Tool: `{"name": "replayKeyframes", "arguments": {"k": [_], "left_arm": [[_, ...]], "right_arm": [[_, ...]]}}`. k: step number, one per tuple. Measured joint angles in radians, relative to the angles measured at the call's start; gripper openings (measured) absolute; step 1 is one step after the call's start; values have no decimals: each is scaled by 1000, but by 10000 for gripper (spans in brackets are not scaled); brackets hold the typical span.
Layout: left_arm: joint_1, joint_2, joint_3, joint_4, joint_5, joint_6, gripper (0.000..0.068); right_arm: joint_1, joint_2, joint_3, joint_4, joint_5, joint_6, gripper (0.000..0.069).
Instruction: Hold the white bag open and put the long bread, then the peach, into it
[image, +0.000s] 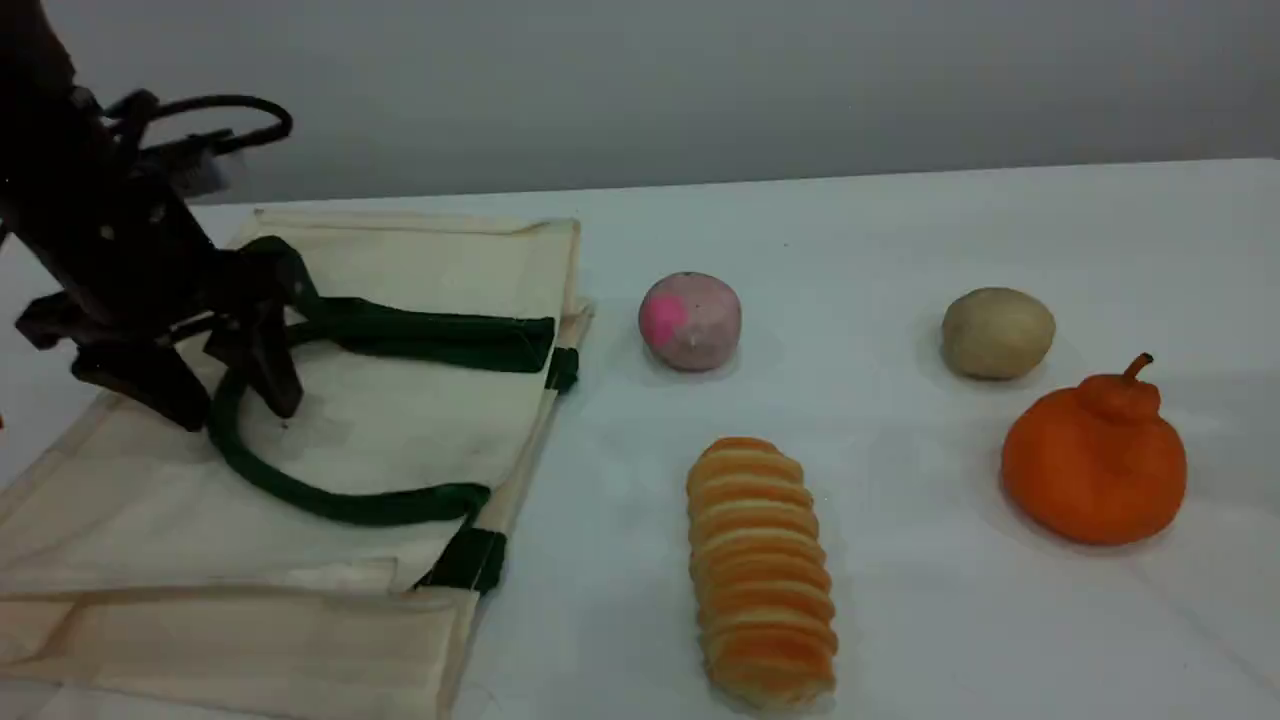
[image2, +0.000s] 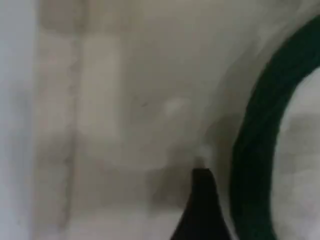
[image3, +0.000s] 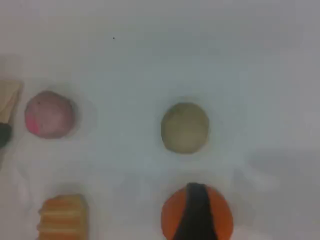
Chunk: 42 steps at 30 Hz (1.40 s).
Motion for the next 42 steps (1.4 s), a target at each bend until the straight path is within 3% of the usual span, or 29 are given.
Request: {"name": "replayKeyframes", "arguments": {"k": [4, 7, 15, 22, 42], "left_arm": [[0, 1, 0, 0, -14, -1, 484], [0, 1, 0, 3, -14, -1, 418], [0, 1, 0, 5, -20, 27, 104], [0, -13, -21, 7, 25, 55, 97], [0, -216, -354, 7, 583, 155, 97]], "right_arm": [[0, 0, 0, 0, 0, 1, 515], [0, 0, 0, 0, 0, 1, 515], [0, 0, 0, 0, 2, 1, 515], [0, 0, 0, 0, 2, 1, 515], [0, 0, 1, 12, 16, 1, 515]]}}
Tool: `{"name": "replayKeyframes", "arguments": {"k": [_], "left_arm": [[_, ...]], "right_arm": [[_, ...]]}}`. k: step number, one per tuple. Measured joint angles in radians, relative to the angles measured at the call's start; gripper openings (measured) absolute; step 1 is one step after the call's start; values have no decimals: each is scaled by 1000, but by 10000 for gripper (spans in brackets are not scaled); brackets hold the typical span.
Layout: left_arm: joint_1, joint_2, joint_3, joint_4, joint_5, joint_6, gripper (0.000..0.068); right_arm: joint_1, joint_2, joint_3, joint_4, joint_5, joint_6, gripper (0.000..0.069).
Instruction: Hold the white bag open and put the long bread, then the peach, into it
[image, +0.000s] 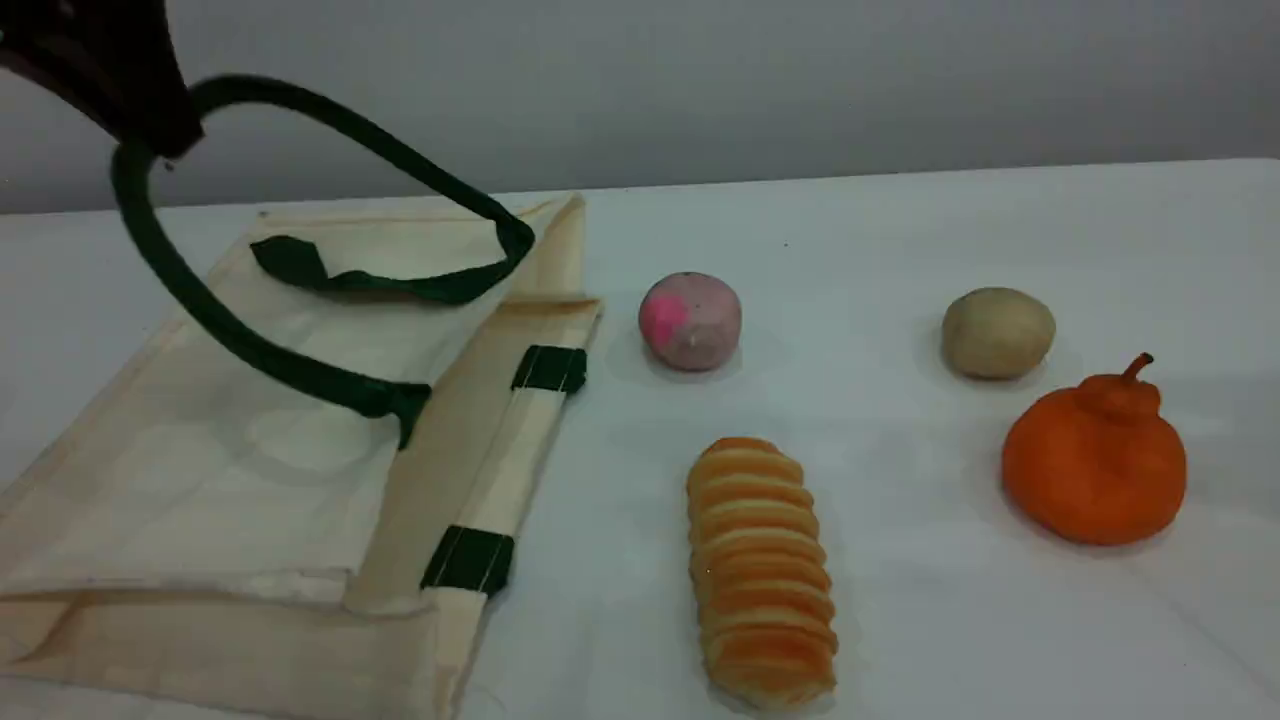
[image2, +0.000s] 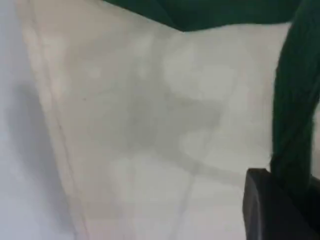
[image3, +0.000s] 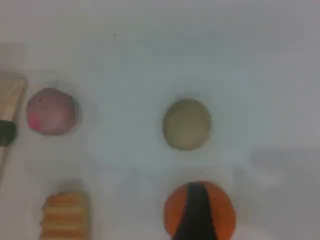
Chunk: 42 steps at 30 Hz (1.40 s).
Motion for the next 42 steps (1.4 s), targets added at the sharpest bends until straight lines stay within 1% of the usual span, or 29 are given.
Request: {"name": "replayKeyframes", "arguments": {"k": [3, 5, 8, 12, 14, 16, 18, 22, 25, 30, 33, 37, 42], "left_arm": [[0, -20, -57, -14, 12, 0, 97], [0, -38, -94, -47, 13, 9, 97], [0, -72, -136, -101, 14, 58, 97], [0, -115, -144, -171, 14, 135, 97], [0, -136, -144, -203, 14, 161, 97], [0, -155, -144, -230, 14, 174, 97], [0, -175, -144, -235, 14, 195, 97], [0, -210, -144, -234, 14, 198, 97], [0, -229, -144, -234, 14, 238, 97], [0, -242, -144, -234, 11, 286, 97], [0, -251, -144, -231, 11, 320, 97], [0, -267, -144, -231, 11, 369, 97], [0, -269, -144, -231, 10, 373, 97]], "right_arm": [[0, 0, 0, 34, 32, 0, 515], [0, 0, 0, 45, 50, 0, 515], [0, 0, 0, 47, 76, -7, 515], [0, 0, 1, 69, 87, -28, 515], [3, 0, 9, 101, 87, -44, 515], [26, 0, 11, 119, 88, -67, 515], [58, 0, 11, 121, 88, -81, 515], [146, 0, 11, 82, 88, -81, 515], [215, 0, 11, 44, 88, -80, 515], [331, 0, 11, 41, 94, -75, 515], [381, 14, 11, 35, 110, -75, 515], [425, 65, 11, 35, 136, -69, 515], [476, 158, 11, 34, 111, -44, 515]]}}
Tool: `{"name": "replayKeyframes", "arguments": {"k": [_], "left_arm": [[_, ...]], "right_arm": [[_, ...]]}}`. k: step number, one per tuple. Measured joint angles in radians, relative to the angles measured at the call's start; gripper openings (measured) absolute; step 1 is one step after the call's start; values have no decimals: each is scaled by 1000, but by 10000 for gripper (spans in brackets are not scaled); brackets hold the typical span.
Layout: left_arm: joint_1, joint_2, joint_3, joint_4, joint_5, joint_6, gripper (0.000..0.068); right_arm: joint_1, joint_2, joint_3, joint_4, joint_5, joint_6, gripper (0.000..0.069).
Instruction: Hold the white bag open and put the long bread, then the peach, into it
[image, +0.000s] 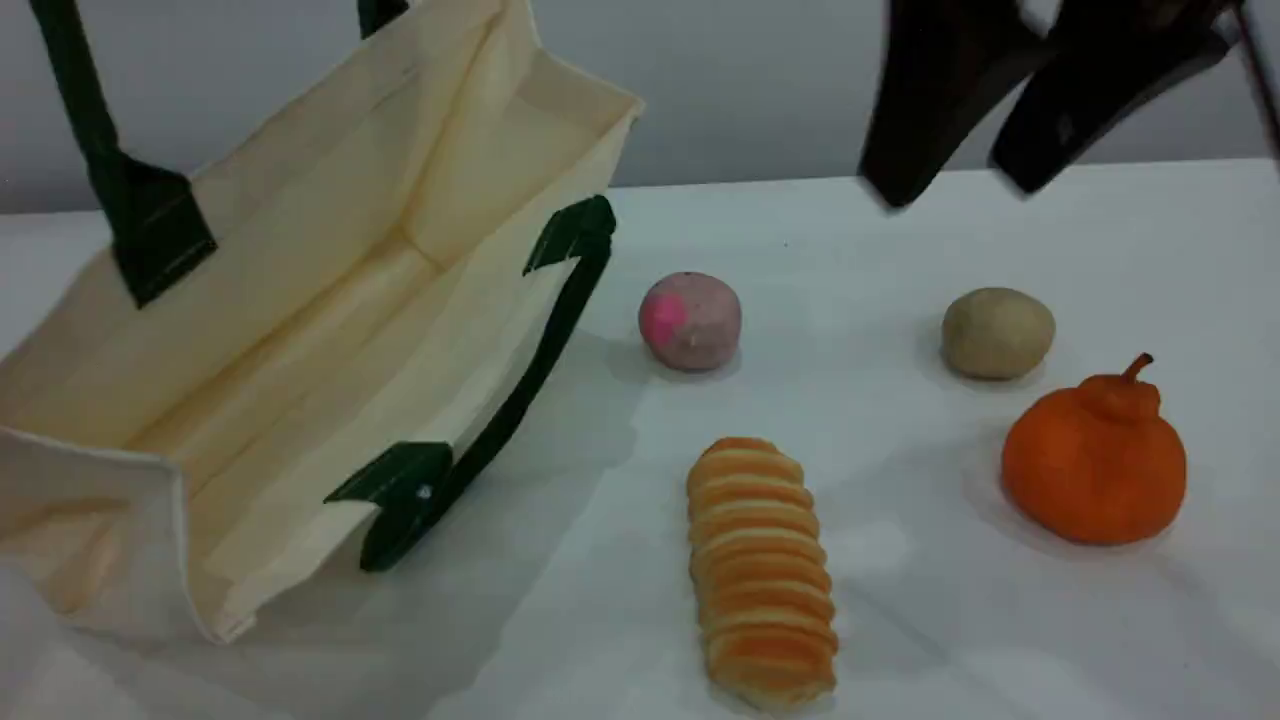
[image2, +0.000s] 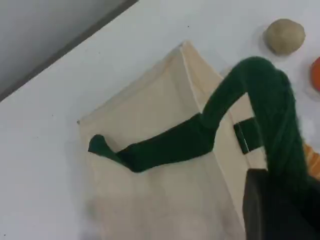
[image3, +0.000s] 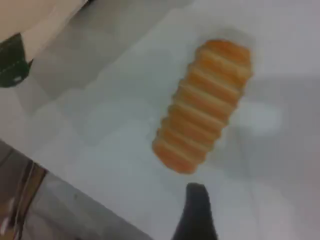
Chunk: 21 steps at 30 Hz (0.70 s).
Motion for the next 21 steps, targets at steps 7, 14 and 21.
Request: {"name": "replayKeyframes", "arguments": {"k": [7, 14, 21], "left_arm": [[0, 2, 0, 1, 0, 16, 97], [0, 2, 0, 3, 0, 42, 97], [0, 2, 0, 3, 0, 45, 97]], "right_arm": [[73, 111, 0, 7, -52, 61, 515], [112, 206, 1, 12, -114, 108, 515], [116, 309, 0, 14, -205, 115, 515]]}}
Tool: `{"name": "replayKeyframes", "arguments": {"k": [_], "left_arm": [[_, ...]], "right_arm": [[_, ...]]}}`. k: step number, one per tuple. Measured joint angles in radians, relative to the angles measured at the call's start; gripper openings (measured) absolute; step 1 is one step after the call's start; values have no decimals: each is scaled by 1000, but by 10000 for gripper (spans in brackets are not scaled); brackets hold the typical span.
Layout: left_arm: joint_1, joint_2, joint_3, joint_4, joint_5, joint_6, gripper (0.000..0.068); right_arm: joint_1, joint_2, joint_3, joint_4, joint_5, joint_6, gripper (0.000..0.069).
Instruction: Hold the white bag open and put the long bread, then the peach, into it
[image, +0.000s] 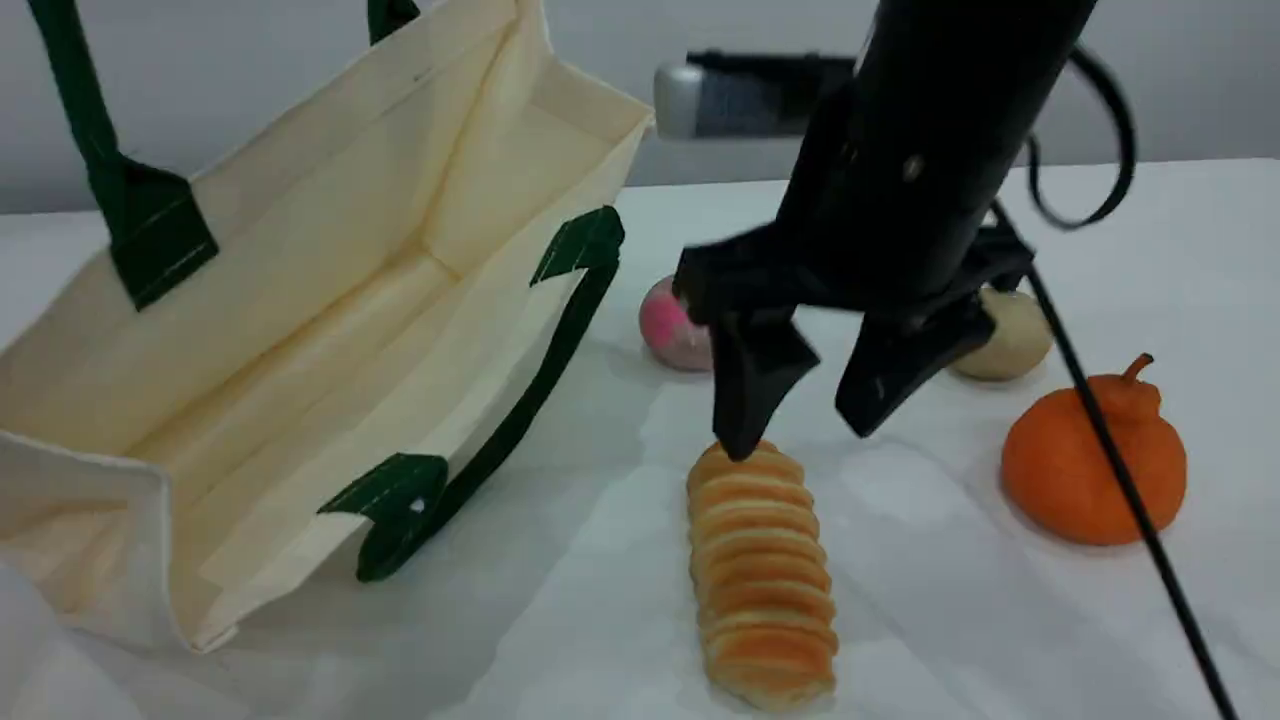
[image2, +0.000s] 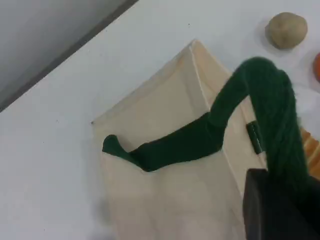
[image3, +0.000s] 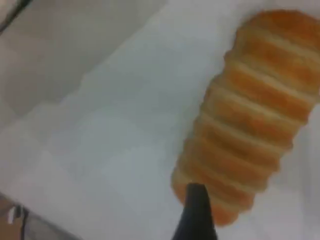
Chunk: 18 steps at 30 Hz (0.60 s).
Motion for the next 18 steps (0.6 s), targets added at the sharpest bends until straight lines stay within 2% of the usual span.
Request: {"name": "replayKeyframes", "arguments": {"k": [8, 18], "left_arm": [[0, 0, 0, 0, 0, 0, 97], [0, 0, 0, -2, 0, 0, 97]], "right_arm": [[0, 96, 0, 27, -49, -3, 515], [48, 161, -2, 54, -142, -23, 515]]}}
